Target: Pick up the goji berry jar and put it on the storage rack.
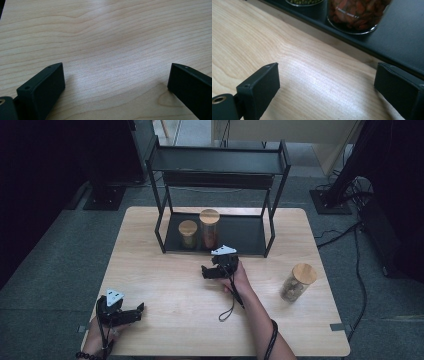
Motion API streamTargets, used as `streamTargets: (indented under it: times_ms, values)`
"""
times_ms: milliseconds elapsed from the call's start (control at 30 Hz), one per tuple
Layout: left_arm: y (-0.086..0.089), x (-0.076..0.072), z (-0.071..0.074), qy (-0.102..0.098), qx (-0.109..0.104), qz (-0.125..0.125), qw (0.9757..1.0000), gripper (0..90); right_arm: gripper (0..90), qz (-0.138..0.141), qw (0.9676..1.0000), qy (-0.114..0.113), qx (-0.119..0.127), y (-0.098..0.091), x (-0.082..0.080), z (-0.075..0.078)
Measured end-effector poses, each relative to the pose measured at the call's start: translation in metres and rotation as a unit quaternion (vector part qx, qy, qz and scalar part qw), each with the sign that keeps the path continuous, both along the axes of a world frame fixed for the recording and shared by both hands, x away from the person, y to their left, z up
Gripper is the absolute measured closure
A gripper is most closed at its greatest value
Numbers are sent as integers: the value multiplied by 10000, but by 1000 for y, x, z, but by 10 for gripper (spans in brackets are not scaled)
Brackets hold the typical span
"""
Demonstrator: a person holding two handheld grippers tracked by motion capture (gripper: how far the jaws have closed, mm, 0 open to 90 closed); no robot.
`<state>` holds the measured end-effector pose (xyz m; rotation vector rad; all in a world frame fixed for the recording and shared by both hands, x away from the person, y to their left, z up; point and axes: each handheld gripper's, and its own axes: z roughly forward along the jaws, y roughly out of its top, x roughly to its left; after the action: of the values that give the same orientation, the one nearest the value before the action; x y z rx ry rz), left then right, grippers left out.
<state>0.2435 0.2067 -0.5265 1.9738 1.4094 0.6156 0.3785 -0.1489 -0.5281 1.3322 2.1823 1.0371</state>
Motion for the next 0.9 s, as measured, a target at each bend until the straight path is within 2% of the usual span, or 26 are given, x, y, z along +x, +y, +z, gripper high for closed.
streamTargets:
  times_ms: [233,400,900]
  values:
    - [0,0,0,-1,4,2,10000,12,59,32,10000,67,-61,0,-5,-1]
    - [0,0,0,-2,9,-6,10000,12,58,57,9997,39,-218,3,-9,-1]
    - [0,0,0,-2,9,-8,10000,12,57,121,9997,29,-233,1,-22,-1]
